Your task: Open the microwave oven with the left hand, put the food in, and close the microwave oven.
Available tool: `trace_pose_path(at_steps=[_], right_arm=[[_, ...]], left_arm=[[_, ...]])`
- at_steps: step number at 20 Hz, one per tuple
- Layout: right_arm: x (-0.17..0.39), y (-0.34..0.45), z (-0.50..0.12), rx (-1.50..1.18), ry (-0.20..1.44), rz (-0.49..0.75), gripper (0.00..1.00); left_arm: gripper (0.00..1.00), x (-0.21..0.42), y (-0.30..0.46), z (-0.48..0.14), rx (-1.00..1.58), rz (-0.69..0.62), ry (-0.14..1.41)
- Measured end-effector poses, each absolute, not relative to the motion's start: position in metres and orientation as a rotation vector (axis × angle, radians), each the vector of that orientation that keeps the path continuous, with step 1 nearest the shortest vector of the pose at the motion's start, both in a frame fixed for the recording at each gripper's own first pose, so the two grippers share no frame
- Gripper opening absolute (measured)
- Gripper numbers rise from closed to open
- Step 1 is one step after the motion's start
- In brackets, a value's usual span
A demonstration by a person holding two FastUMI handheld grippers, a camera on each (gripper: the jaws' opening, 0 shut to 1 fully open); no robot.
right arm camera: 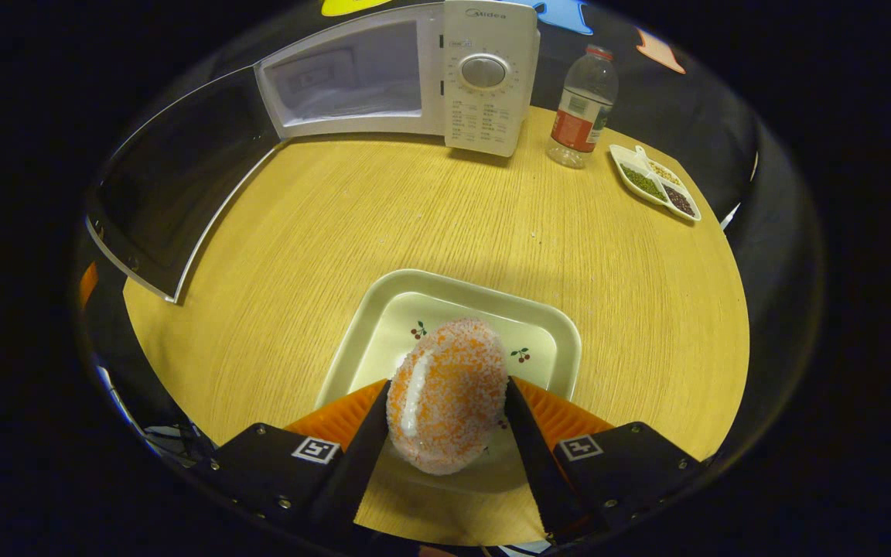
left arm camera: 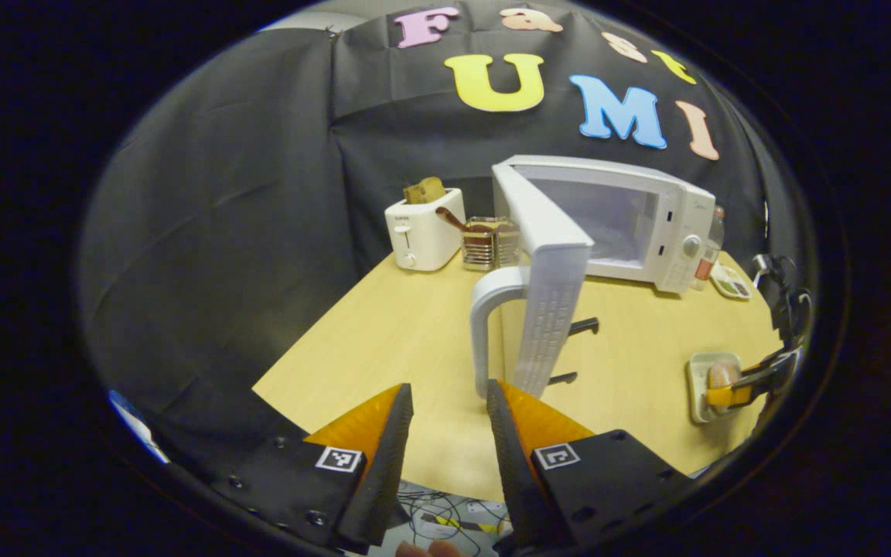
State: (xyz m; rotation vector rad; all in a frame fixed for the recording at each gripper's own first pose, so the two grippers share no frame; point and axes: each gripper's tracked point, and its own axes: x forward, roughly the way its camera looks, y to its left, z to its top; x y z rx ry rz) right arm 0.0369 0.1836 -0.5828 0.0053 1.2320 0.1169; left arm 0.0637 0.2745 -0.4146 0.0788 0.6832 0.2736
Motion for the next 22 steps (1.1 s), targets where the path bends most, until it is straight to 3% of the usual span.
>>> trace_pose_path(at_steps=[5,7,9,10,13,22], right_arm=[[0.035,0.186,-0.580,-0.006,1.196,0.144,0.71],[0.035,0.187,-0.582,-0.012,1.204,0.141,0.71],[0.034,0.186,-0.579,0.032,1.223,0.117,0.71],[0.035,0.183,-0.579,0.047,1.224,0.082,0.58],[0.033,0.191,-0.571,0.058,1.223,0.038,0.59],[0.060,0.263,-0.476,0.229,1.025,0.084,0.58]], left_arm=[[0.69,0.000,0.238,-0.369,-0.085,0.316,0.617],[0.64,-0.018,0.234,-0.340,-0.115,0.313,0.559],[0.65,-0.037,0.236,-0.311,-0.121,0.301,0.515],[0.63,-0.047,0.240,-0.297,-0.126,0.298,0.489],[0.58,-0.081,0.252,-0.265,-0.174,0.283,0.409],[0.60,-0.119,0.275,-0.209,-0.067,0.237,0.294]])
